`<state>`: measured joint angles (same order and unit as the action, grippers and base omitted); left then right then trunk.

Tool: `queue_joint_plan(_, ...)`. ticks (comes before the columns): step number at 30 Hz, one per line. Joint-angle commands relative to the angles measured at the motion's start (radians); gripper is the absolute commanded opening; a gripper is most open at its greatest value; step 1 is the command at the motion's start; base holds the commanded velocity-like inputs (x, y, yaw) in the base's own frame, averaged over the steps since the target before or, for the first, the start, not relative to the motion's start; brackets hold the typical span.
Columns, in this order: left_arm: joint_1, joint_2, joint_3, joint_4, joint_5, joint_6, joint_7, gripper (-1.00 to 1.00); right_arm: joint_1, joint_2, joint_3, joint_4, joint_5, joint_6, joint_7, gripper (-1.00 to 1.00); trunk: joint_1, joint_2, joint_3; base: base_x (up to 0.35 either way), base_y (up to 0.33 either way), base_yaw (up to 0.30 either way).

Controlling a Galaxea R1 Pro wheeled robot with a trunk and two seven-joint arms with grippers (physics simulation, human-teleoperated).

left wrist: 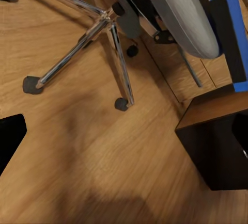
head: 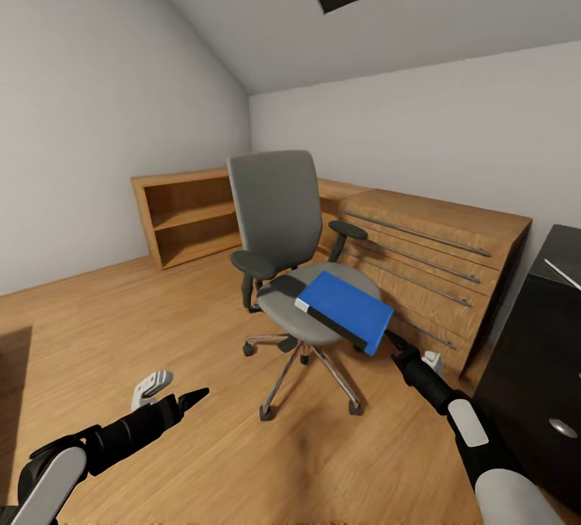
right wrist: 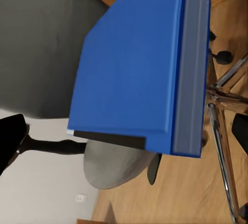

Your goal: In the bedroom, organize the workspace by keeping the computer under the desk, ensuring the monitor is on the desk, placing the keyboard on the desk next to the monitor, placing the mouse on the desk next to the keyboard, moving the folder from the swivel chair onto the desk next to the mouse, stacking the notebook on top of the folder with the pen on top of the notebook, and positioning the swivel chair next to the desk.

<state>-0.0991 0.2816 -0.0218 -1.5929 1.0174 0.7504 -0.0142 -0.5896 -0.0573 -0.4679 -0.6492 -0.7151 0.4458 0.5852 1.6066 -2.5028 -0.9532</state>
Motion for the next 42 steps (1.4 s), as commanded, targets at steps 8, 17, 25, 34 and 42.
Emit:
queue_joint_plan(8,-0.001,0.000,0.000,-0.001,0.000,0.003,-0.001,1.00,-0.001,0.000,-0.003,0.000,-0.006,0.008,-0.005,1.00,0.003,-0.002,-0.032,0.000,0.000,0.000)
queue_joint_plan(17,-0.001,0.000,0.000,-0.001,0.000,0.003,-0.001,1.00,-0.001,0.000,-0.003,0.000,-0.006,0.008,-0.005,1.00,0.007,-0.004,-0.067,0.000,0.000,0.000)
queue_joint_plan(25,-0.001,-0.001,0.000,-0.001,0.000,0.003,-0.003,1.00,-0.001,0.000,-0.002,0.000,-0.006,0.008,-0.005,1.00,0.008,-0.005,-0.071,0.000,0.000,0.000)
queue_joint_plan(34,-0.001,0.000,0.000,0.006,0.003,0.002,0.000,1.00,-0.001,0.000,-0.002,0.000,-0.003,0.008,-0.006,1.00,0.008,-0.005,-0.071,0.093,0.012,0.000)
queue_joint_plan(42,-0.001,0.000,0.000,0.013,0.003,0.001,0.002,1.00,-0.001,0.000,-0.002,0.000,-0.003,0.008,-0.006,1.00,0.008,-0.005,-0.071,0.197,0.007,0.000)
